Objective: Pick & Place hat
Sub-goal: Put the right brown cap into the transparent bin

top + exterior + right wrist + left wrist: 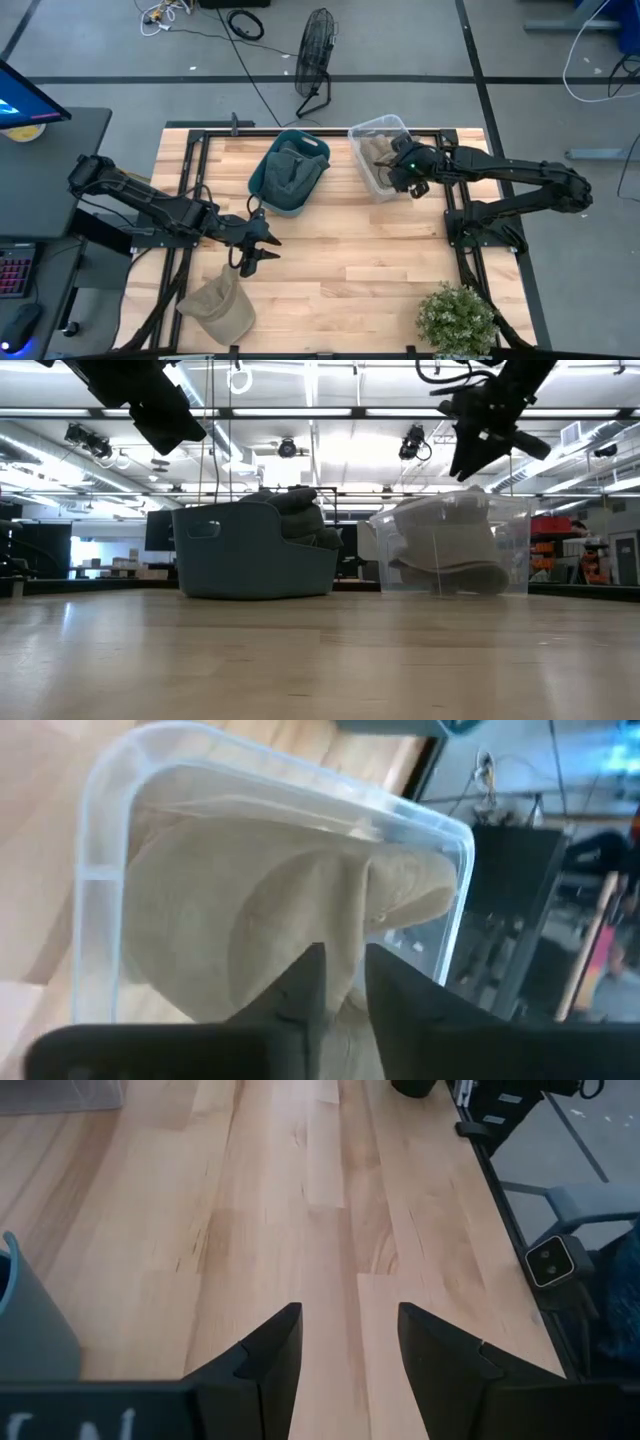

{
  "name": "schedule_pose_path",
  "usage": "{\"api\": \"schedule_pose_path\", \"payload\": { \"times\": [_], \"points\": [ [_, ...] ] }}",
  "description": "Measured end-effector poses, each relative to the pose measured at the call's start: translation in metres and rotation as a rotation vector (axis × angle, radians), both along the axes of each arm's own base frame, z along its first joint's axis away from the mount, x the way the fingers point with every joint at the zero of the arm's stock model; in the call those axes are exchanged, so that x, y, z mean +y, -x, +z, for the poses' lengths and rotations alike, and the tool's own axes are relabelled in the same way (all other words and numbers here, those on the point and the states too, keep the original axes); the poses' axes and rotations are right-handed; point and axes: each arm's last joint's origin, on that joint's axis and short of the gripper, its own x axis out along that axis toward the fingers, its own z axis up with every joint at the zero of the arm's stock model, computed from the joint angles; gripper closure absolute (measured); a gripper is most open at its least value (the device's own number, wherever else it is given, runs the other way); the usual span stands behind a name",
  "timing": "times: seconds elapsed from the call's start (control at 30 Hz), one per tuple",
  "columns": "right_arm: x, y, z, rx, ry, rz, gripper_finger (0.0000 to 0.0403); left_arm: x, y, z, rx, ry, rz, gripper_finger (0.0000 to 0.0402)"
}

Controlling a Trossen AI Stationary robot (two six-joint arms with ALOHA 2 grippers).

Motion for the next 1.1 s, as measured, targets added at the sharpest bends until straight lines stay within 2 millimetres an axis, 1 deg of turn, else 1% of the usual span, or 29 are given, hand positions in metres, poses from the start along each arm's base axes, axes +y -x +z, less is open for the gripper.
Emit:
{"api": "schedule_pose_path", "payload": {
  "times": [0.1, 0.2, 0.27, 0.37, 0.43, 0.47, 0.63, 0.77, 0.93, 1.03, 1.1],
  "points": [
    [0.0, -0.002, 0.002, -0.067, -0.029, -0.053, 0.0303, 0.0, 0.0, 0.0, 0.0, 0.0, 0.0, 0.023],
    [0.001, -0.01, 0.008, -0.254, -0.093, -0.139, 0.0298, 0.0, 0.0, 0.0, 0.0, -0.001, 0.0, 0.023],
    [-0.001, -0.015, 0.013, -0.385, -0.137, -0.218, 0.0307, 0.0, 0.0, 0.0, 0.0, -0.001, -0.001, 0.023],
    [-0.008, -0.017, 0.013, -0.489, -0.16, -0.372, 0.0345, 0.0, 0.0, 0.0, 0.0, -0.001, -0.001, 0.023],
    [-0.014, -0.019, 0.008, -0.486, -0.186, -0.44, 0.0382, 0.0, 0.0, 0.0, 0.0, -0.001, -0.001, 0.023],
    [-0.016, -0.021, 0.003, -0.472, -0.205, -0.461, 0.0392, 0.0, 0.0, 0.0, 0.0, -0.001, -0.001, 0.023],
    [-0.018, -0.035, -0.027, -0.341, -0.348, -0.562, 0.0397, 0.0, 0.0, 0.0, 0.006, 0.024, 0.013, 0.023],
    [-0.021, -0.044, -0.047, -0.252, -0.372, -0.622, 0.0399, 0.0, 0.001, 0.002, 0.021, 0.045, 0.017, 0.023],
    [-0.027, -0.054, -0.067, -0.179, -0.379, -0.656, 0.0401, 0.001, 0.004, 0.018, 0.112, 0.013, 0.021, 0.023],
    [-0.028, -0.057, -0.072, -0.171, -0.39, -0.673, 0.0401, 0.002, 0.007, 0.033, 0.182, 0.02, 0.05, 0.023],
    [-0.028, -0.057, -0.071, -0.17, -0.388, -0.67, 0.0401, 0.003, 0.011, 0.042, 0.239, 0.039, 0.085, 0.023]
  ]
}}
